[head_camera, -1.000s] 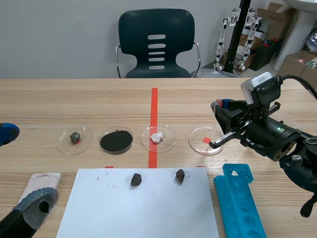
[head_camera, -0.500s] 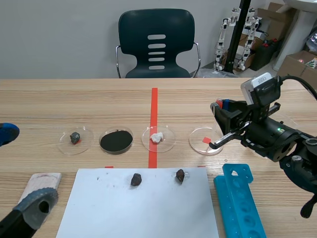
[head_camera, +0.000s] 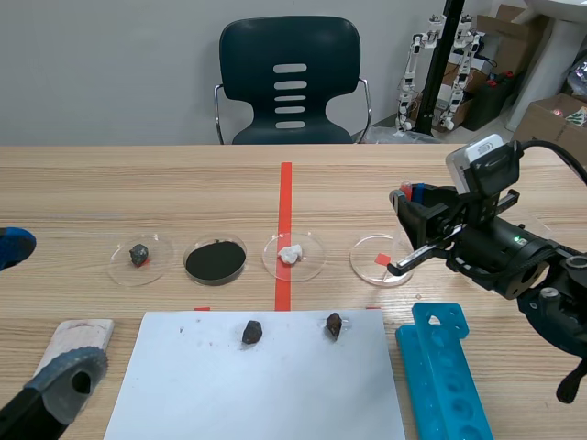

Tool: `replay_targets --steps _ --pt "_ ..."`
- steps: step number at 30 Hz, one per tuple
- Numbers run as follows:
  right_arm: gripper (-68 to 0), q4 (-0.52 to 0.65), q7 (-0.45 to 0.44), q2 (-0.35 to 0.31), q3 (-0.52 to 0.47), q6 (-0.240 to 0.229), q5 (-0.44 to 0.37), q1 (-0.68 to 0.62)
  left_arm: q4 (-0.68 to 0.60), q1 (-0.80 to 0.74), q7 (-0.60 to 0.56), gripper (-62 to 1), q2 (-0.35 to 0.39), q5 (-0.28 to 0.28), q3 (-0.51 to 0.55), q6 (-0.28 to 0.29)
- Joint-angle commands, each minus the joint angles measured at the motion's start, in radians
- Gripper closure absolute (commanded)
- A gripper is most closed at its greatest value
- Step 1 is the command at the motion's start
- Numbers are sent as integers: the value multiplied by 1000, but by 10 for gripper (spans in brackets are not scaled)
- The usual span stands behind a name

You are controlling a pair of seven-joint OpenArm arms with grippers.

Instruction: Draw acid from the petri dish

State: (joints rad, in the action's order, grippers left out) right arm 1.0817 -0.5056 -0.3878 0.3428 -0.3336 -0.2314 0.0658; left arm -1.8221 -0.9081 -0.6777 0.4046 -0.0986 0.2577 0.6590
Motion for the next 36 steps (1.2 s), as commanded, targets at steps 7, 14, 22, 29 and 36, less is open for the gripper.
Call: replay_targets --steps 7,14,22,29,36 --pt "-88 5 -18 -3 -1 0 -7 9 -16 -3 -13 -623 -3 -14 8 2" --pt "-88 5 -18 -3 -1 0 -8 9 -16 -3 -13 -623 -3 -14 8 2" --pt "-88 6 -18 -9 -12 -1 -8 9 -16 -3 -13 -623 -3 -14 8 2" --pt "-88 32 -18 -34 -19 -50 -63 9 -16 -3 -13 -623 -3 -14 8 2" --pt "-88 57 -17 -59 -19 -55 -76 9 -16 -3 -13 -623 -3 -14 8 2"
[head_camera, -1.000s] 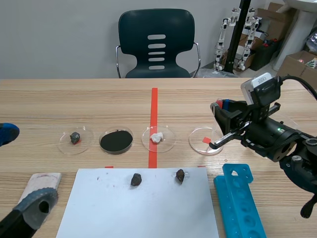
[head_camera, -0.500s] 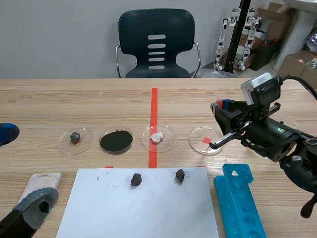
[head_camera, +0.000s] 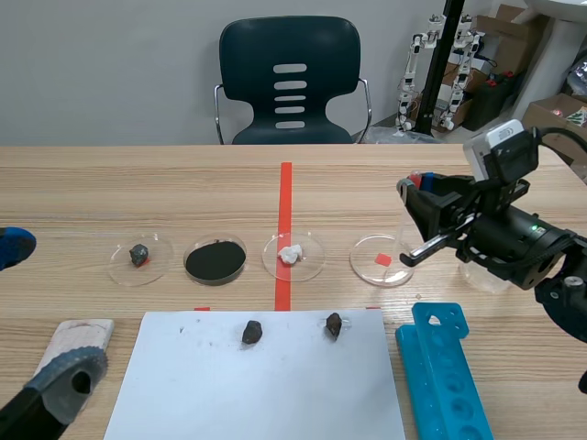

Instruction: Draw acid from the petri dish

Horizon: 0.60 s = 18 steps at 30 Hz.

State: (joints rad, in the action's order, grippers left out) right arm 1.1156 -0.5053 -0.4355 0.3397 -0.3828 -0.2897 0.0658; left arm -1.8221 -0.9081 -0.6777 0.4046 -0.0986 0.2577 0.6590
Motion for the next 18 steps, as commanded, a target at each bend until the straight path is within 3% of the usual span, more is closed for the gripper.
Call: replay_targets --steps 1,18 --pt "-88 23 -18 -11 -16 -7 -18 9 -16 -3 -13 -623 -3 -14 8 2" --pt "-88 113 -13 -69 -18 -11 -63 -23 -16 -3 -13 -623 -3 -14 8 2"
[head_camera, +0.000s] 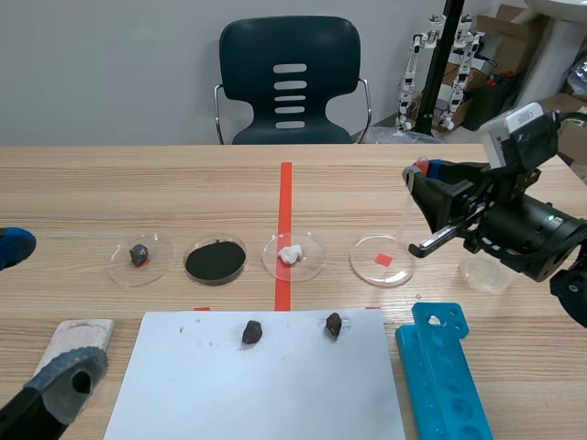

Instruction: Draw acid from the petri dish

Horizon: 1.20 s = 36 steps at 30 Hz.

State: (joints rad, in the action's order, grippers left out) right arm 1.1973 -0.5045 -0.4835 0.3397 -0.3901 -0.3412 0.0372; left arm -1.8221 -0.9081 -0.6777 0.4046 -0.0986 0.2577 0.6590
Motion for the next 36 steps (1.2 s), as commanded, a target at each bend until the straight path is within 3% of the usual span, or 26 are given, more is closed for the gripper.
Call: replay_targets --steps 1,17,36 --pt "-88 46 -13 -26 -19 -3 -11 0 -16 -3 -13 -623 -3 -14 8 2" --pt "-88 180 60 -29 -66 -3 -11 -24 -16 -3 -13 -623 -3 -14 8 2" --pt "-88 188 72 -29 -67 -3 -11 -26 -16 -3 -13 -623 -3 -14 8 2"
